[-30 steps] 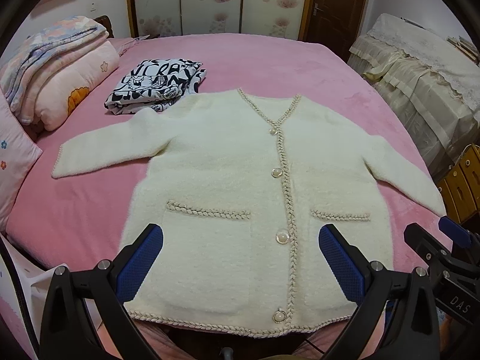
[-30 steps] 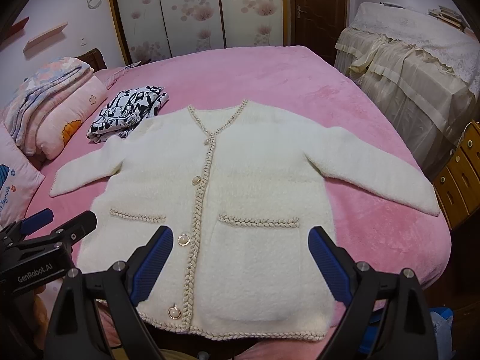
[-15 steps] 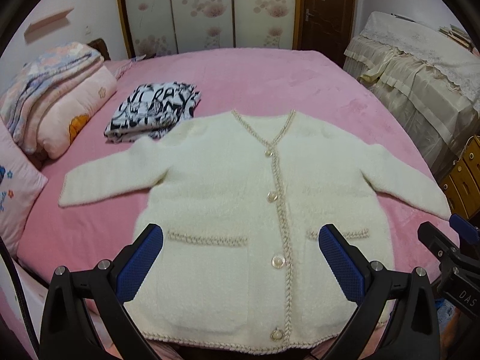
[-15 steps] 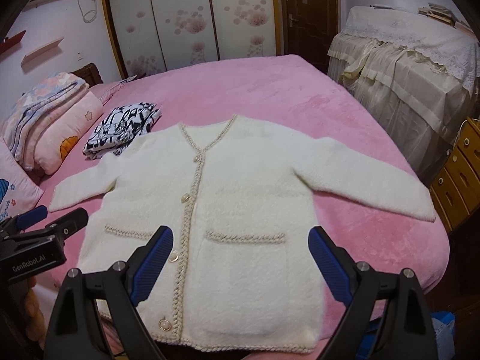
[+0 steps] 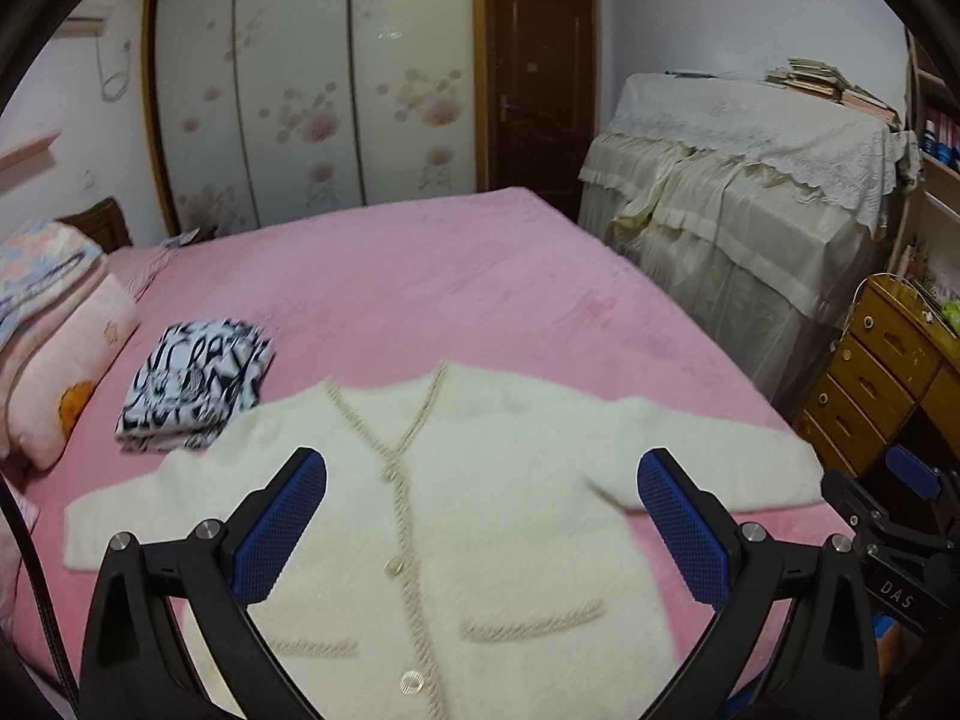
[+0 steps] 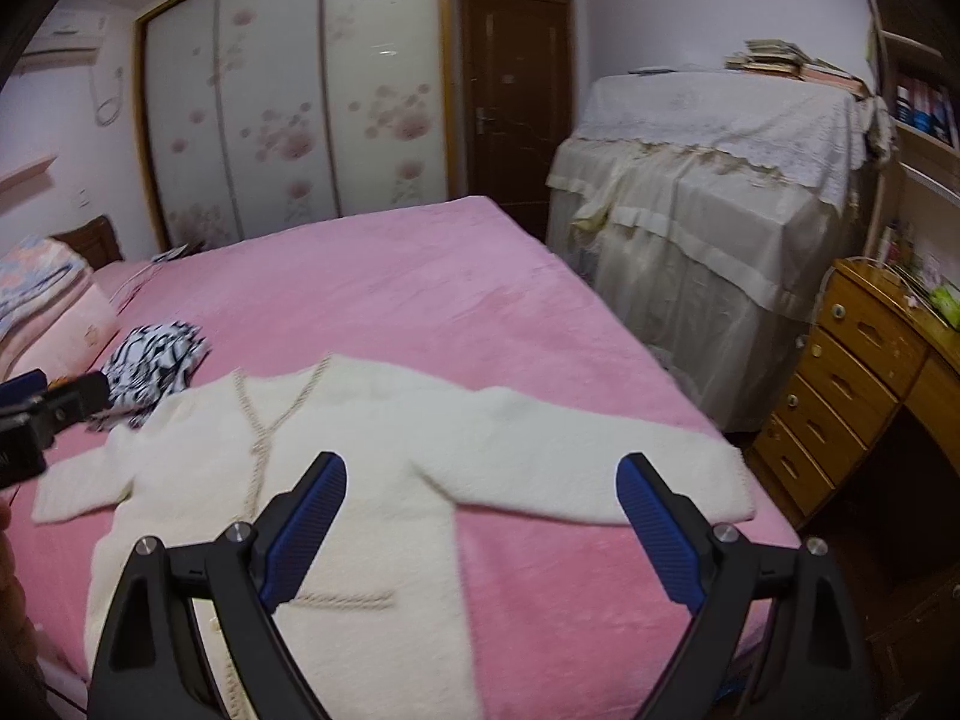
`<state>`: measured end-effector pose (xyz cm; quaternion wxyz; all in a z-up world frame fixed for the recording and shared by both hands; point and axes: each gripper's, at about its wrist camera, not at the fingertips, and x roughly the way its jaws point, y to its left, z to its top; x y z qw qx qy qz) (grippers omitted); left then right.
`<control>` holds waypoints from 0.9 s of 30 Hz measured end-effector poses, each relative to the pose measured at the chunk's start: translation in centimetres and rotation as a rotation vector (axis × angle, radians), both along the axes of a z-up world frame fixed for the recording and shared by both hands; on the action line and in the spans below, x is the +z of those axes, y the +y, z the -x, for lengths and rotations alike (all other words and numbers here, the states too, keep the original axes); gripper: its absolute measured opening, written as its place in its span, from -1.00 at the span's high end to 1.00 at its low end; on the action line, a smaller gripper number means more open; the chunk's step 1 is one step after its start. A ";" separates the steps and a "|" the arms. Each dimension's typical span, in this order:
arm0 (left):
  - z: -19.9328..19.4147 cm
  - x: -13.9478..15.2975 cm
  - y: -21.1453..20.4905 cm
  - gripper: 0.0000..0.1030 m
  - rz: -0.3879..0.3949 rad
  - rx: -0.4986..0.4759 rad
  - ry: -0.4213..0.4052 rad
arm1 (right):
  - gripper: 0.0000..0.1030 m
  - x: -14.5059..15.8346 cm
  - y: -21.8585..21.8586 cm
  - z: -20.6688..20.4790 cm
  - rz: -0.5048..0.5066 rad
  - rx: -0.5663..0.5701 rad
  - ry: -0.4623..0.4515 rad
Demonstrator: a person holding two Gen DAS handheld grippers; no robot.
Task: Fold large clothes
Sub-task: 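Move the right tool to the cardigan sleeve cuff and grasp it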
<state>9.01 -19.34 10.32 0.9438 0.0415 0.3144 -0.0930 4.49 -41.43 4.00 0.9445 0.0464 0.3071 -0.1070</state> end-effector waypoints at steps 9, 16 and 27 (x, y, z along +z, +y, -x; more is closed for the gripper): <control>-6.2 -1.3 -10.5 -0.99 -0.007 -0.082 -0.024 | -0.79 -2.5 -12.2 -1.4 -0.025 -0.180 0.036; -9.5 -6.6 -17.9 -0.99 -0.029 -0.152 0.029 | -0.54 -9.4 -20.7 -2.9 -0.151 -0.285 0.150; -11.9 -17.0 -26.5 -0.99 -0.158 -0.197 0.128 | -0.52 -18.9 -25.6 -2.1 -0.368 -0.345 0.227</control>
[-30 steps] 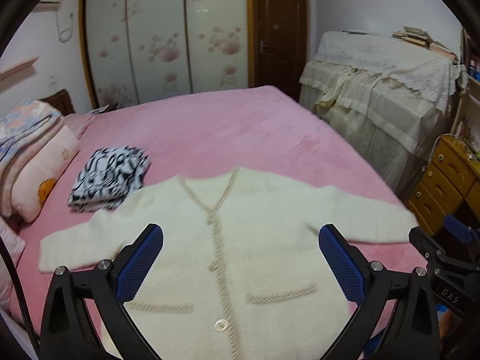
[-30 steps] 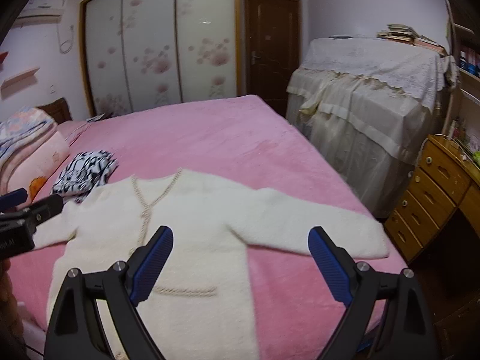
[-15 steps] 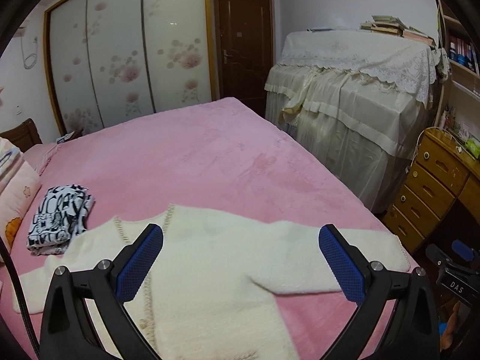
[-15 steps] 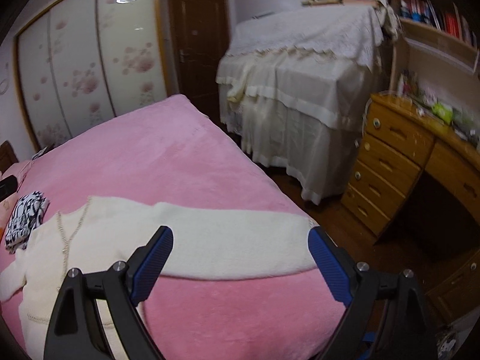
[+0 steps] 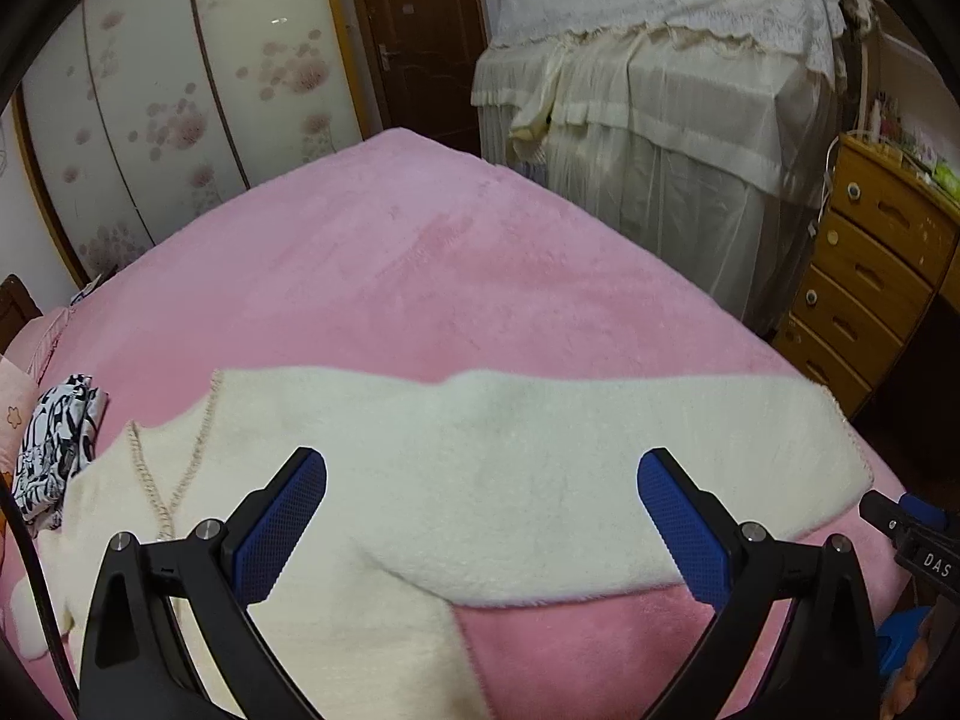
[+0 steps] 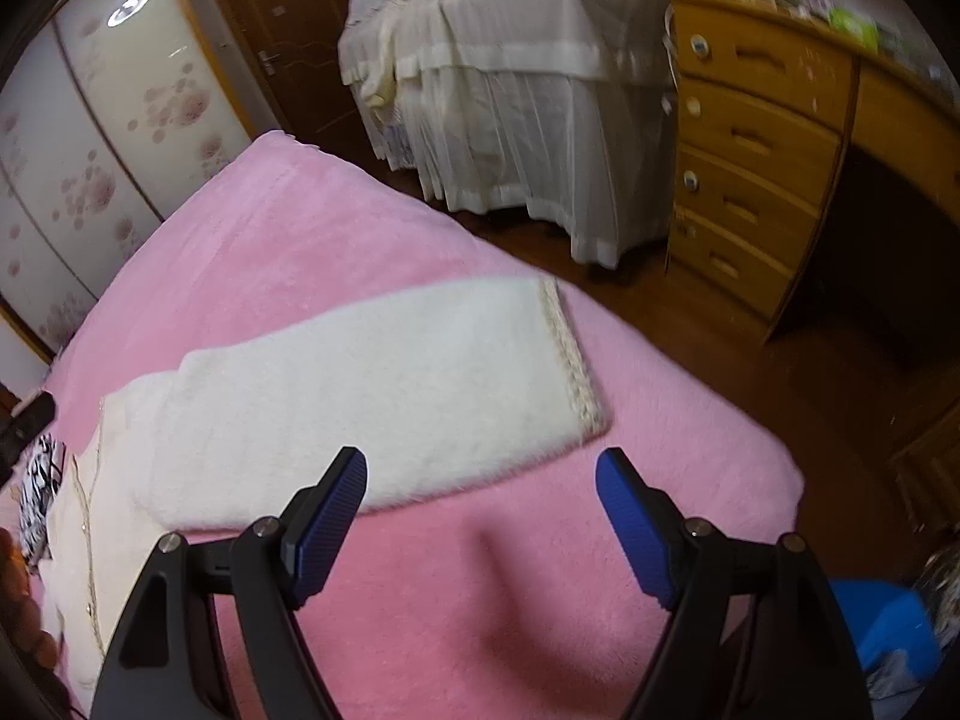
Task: Fold large clothes
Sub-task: 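Move the right tool to the cardigan sleeve cuff and grasp it, then lift the cuff with the right tool and carry it toward the left tool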
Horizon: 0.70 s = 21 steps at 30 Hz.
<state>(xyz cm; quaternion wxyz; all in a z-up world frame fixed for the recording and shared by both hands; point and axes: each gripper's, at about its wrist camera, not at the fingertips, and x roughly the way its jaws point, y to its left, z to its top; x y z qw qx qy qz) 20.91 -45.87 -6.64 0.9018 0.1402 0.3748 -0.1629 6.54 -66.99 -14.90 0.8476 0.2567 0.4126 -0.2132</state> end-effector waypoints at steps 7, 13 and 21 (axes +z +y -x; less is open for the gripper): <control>-0.3 -3.7 -1.1 -0.99 0.016 -0.008 0.080 | -0.17 -4.5 -2.9 -0.4 -0.231 -0.071 -0.040; -0.3 -5.0 -0.2 -0.99 0.028 -0.018 0.133 | 0.36 -5.7 -4.2 -1.8 -0.269 -0.128 -0.081; 0.3 -3.7 4.0 -0.99 0.055 -0.029 0.152 | 0.83 1.1 0.8 -3.8 -0.039 -0.032 -0.203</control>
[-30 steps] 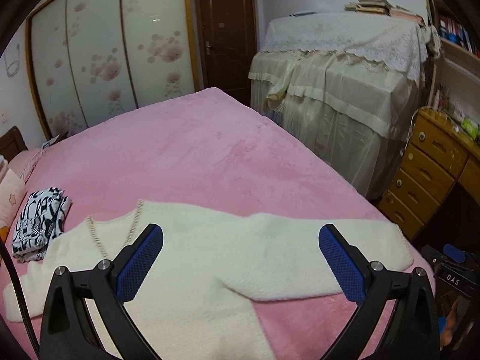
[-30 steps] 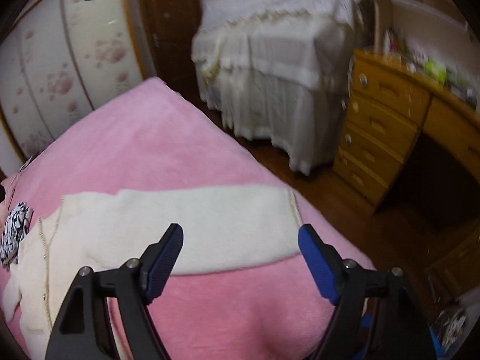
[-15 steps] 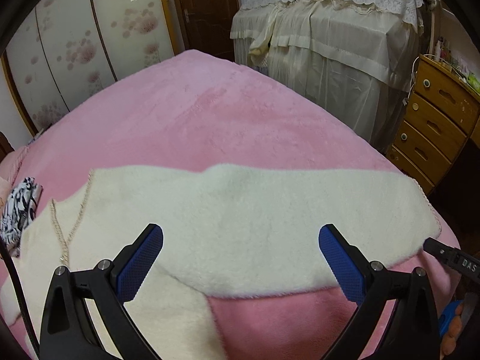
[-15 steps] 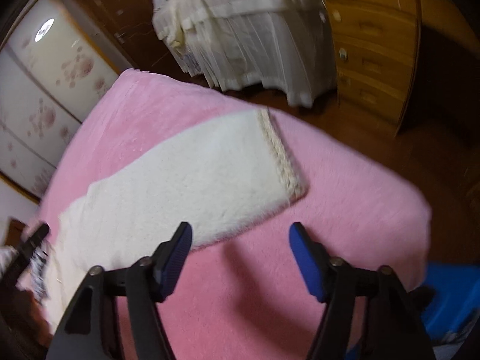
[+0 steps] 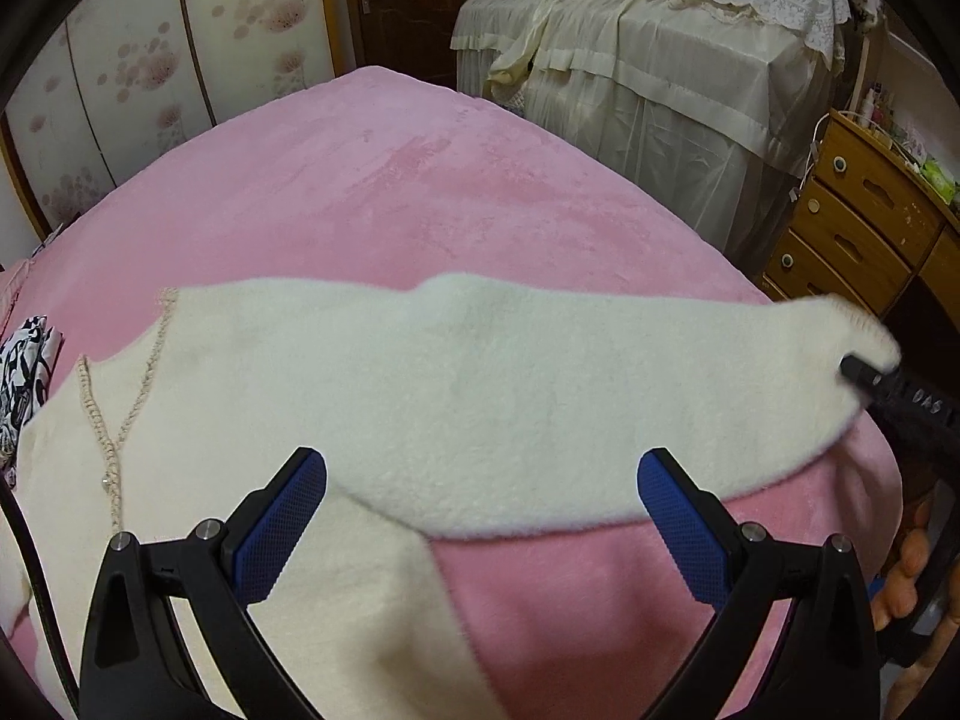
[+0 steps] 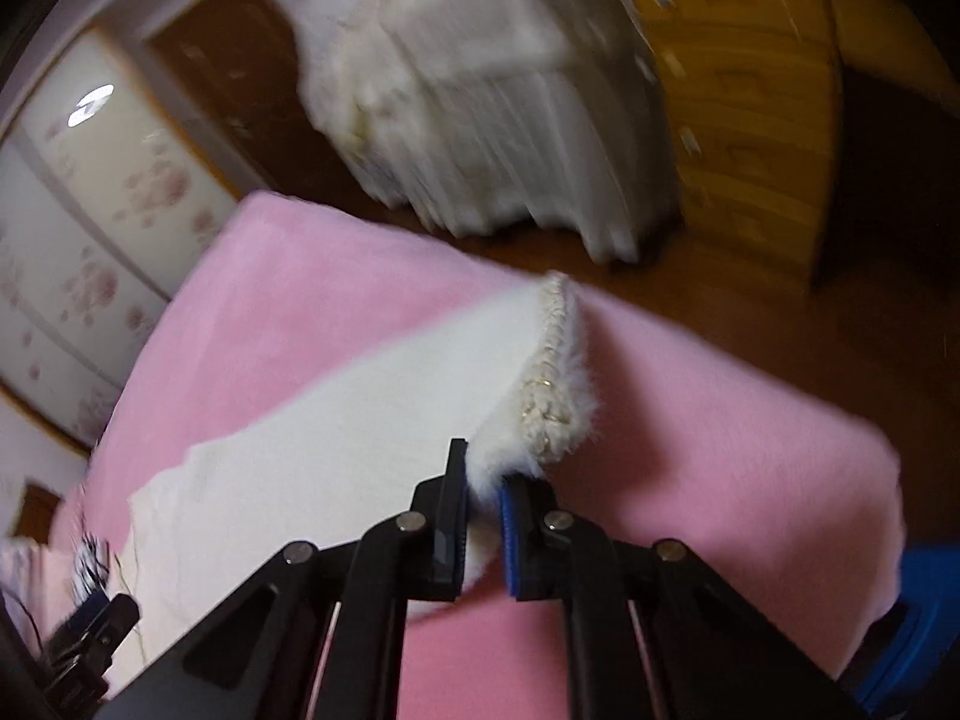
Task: Fold large clothes
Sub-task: 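Lift the cuff with the right tool and carry it toward the left tool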
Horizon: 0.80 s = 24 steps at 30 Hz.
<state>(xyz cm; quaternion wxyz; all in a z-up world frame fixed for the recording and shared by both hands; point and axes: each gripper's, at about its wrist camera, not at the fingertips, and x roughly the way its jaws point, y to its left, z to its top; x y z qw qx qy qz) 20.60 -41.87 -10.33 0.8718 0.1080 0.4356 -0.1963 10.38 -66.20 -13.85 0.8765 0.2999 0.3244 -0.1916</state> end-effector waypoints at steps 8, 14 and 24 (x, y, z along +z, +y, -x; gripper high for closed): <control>0.0 2.7 9.5 -0.99 0.055 0.074 -0.022 | 0.83 7.9 12.7 -3.5 0.097 0.341 -0.165; 0.0 1.7 19.2 -0.99 0.141 0.175 0.026 | 0.84 5.2 24.2 -7.9 0.147 0.601 -0.101; -0.9 -4.0 23.5 -0.99 0.269 0.156 0.230 | 0.72 -4.9 33.8 -9.3 0.255 0.755 0.149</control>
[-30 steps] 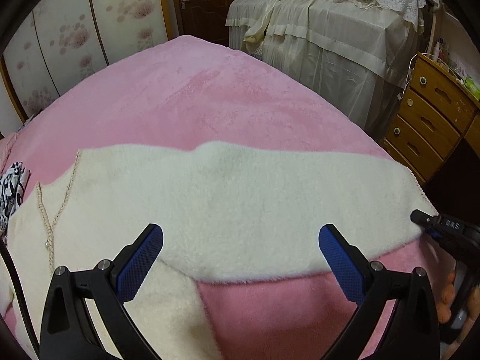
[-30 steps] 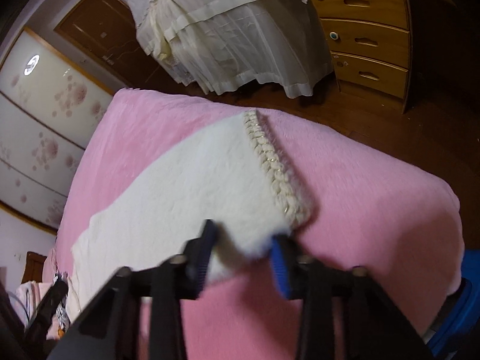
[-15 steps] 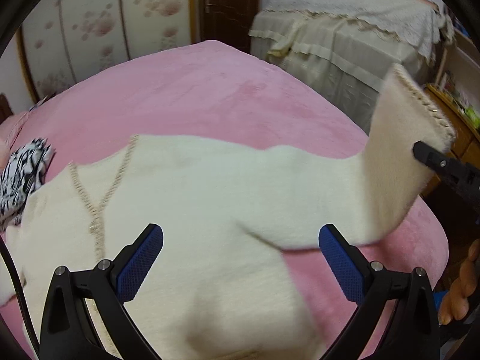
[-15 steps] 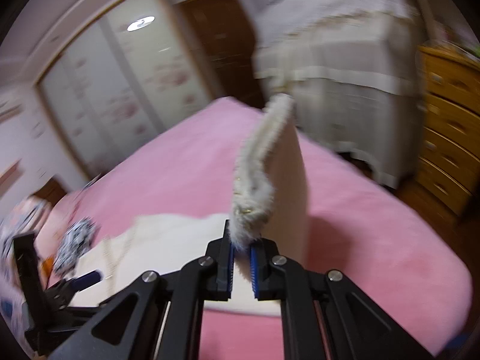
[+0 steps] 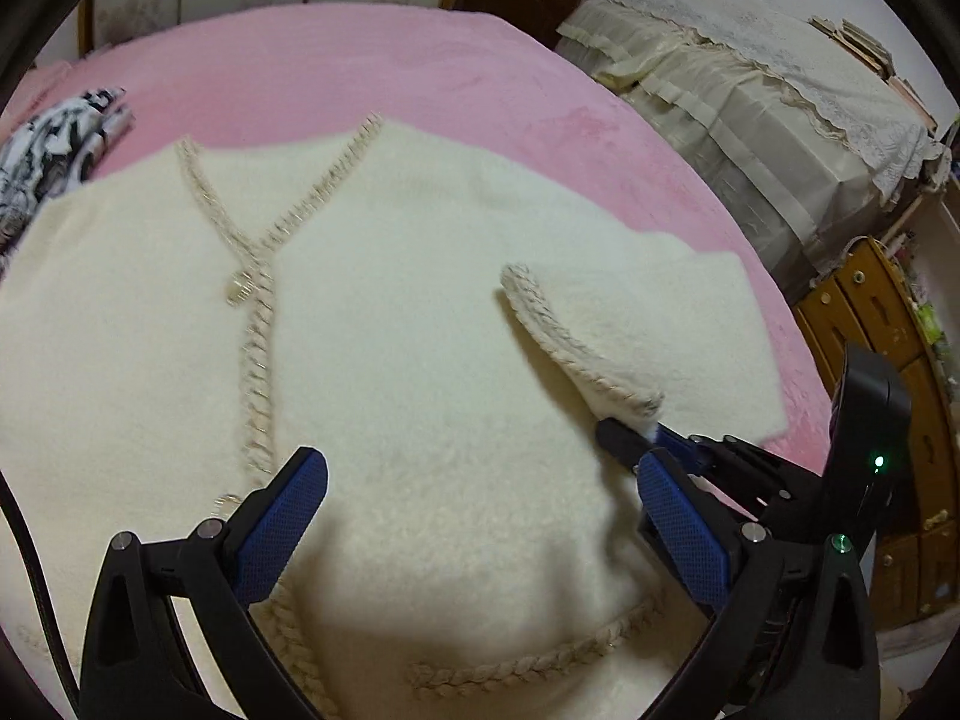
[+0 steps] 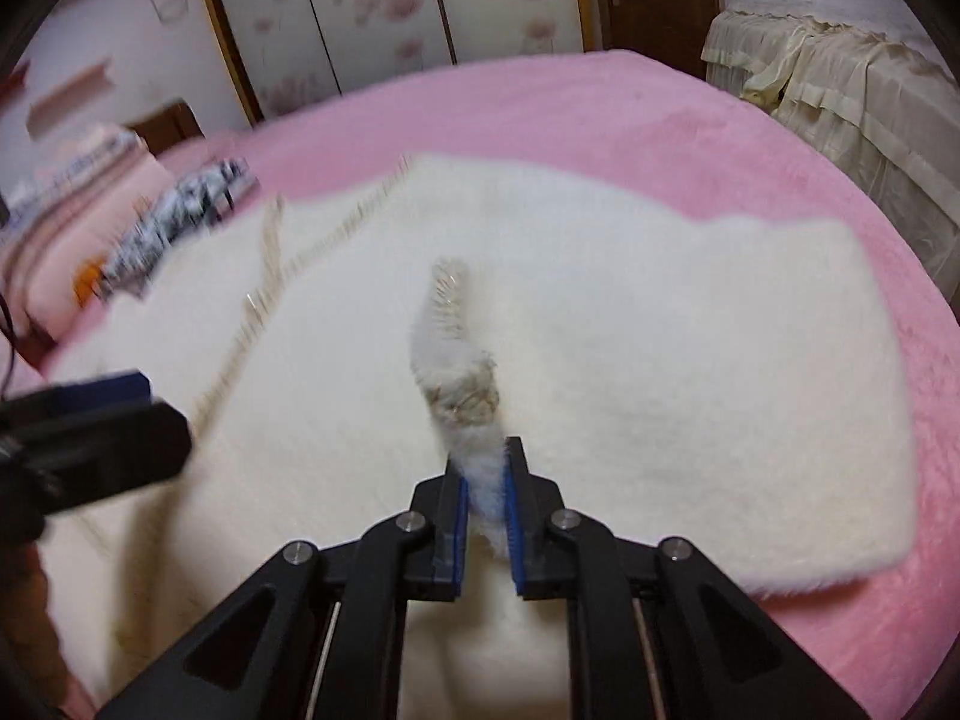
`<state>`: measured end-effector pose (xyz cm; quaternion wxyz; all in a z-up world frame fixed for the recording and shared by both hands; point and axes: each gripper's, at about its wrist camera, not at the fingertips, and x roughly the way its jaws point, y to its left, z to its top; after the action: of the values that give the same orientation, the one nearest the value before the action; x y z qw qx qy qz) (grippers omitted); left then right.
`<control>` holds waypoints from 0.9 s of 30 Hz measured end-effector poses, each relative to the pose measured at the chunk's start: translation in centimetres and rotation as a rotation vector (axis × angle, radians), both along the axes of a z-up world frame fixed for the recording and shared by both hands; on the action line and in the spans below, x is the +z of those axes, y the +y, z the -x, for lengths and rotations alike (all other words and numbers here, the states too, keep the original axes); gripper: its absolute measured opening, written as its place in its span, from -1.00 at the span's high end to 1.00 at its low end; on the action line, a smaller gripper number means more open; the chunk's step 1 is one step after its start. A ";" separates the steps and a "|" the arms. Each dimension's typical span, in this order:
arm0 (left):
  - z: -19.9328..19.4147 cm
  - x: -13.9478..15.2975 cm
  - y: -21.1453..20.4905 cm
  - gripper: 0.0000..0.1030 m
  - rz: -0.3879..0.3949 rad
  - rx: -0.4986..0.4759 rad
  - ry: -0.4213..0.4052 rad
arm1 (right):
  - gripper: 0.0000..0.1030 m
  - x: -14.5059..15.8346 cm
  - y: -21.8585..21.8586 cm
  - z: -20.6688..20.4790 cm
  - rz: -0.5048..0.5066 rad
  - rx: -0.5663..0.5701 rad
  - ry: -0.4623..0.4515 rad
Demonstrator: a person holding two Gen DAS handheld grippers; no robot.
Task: Fold large clothes
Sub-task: 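Lift the cuff with the right tool and carry it toward the left tool, then grasp the cuff with the left tool while the right tool opens and releases it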
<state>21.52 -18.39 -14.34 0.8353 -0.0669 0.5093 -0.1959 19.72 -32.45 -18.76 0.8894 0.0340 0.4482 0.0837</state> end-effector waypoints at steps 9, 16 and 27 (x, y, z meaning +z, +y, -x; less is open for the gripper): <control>-0.9 -2.9 -1.9 -0.99 0.227 -0.088 0.124 | -0.04 1.7 -2.5 3.7 -0.051 0.006 -0.031; -2.2 -4.8 -3.1 -0.69 0.357 -0.087 0.208 | -0.04 2.4 -4.4 7.5 -0.126 -0.041 -0.049; -4.7 -8.0 -6.3 -0.21 0.465 -0.036 0.275 | -0.04 0.9 -5.5 8.9 -0.210 -0.106 -0.004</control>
<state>26.23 -24.65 -22.36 0.7166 -0.2739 0.5606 -0.3117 10.77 -37.98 -17.81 0.8849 0.1506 0.4329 0.0833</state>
